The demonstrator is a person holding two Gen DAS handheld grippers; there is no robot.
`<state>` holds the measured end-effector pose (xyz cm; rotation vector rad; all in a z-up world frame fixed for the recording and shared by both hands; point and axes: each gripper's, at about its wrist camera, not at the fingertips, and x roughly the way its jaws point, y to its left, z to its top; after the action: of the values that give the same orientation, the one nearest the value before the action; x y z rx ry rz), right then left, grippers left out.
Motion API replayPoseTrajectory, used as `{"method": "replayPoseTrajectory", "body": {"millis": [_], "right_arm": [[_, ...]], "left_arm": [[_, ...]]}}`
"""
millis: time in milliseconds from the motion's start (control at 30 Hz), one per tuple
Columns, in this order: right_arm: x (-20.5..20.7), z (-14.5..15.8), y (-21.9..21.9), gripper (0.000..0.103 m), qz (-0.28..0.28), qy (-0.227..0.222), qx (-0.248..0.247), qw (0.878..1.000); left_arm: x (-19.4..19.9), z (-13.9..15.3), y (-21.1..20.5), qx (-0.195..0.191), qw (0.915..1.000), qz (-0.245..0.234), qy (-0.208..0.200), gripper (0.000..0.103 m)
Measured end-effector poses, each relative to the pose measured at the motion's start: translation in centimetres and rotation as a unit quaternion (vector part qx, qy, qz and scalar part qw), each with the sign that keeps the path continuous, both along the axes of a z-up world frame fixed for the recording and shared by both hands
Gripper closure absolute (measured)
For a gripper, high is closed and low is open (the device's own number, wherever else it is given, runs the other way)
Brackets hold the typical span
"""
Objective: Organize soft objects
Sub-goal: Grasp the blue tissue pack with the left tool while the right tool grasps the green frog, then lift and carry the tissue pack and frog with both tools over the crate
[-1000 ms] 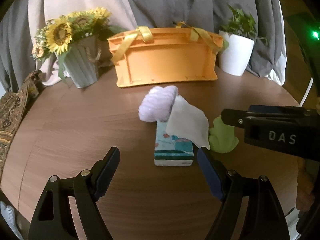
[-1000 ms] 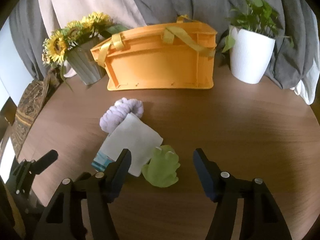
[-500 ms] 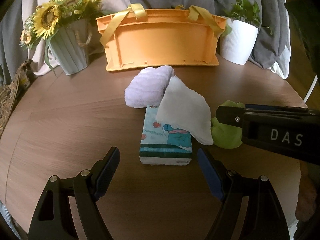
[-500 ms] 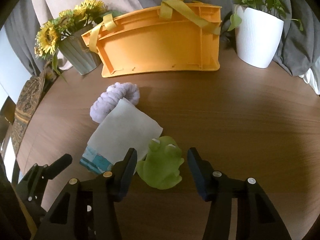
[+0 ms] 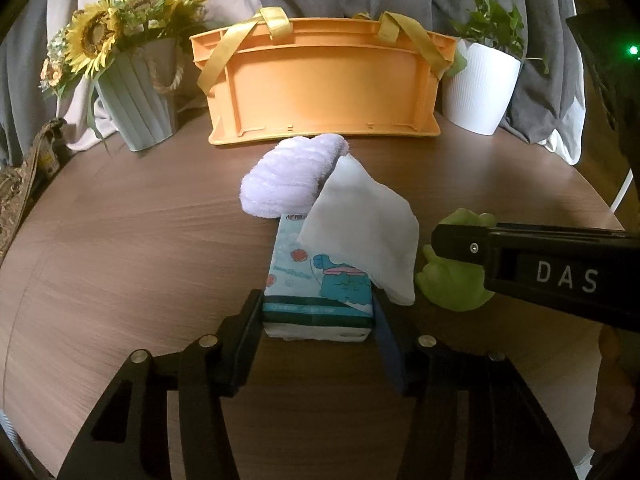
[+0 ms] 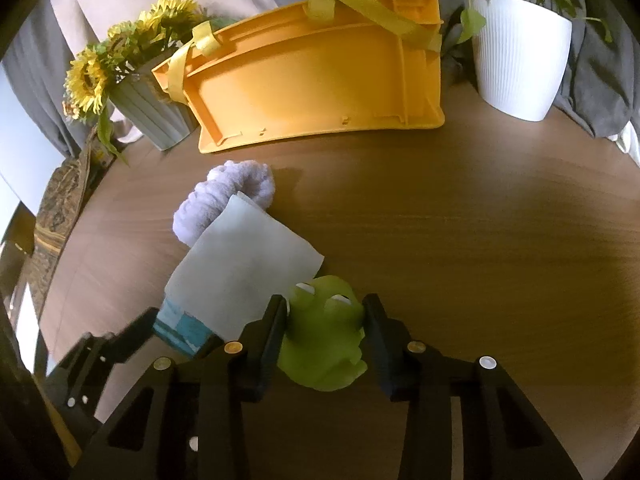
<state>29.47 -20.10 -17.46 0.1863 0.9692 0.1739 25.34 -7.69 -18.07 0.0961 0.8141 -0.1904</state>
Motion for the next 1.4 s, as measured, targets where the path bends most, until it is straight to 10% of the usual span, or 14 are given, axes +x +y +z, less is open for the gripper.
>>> {"method": "replayPoseTrajectory", "body": {"millis": [1400], "right_arm": [[-5.1, 14.0, -4.7, 0.064, -0.004, -0.165, 0.004, 0.986]], "left_arm": [[-4.4, 14.9, -1.6, -0.063, 0.9876, 0.0, -0.144, 0.052]]}}
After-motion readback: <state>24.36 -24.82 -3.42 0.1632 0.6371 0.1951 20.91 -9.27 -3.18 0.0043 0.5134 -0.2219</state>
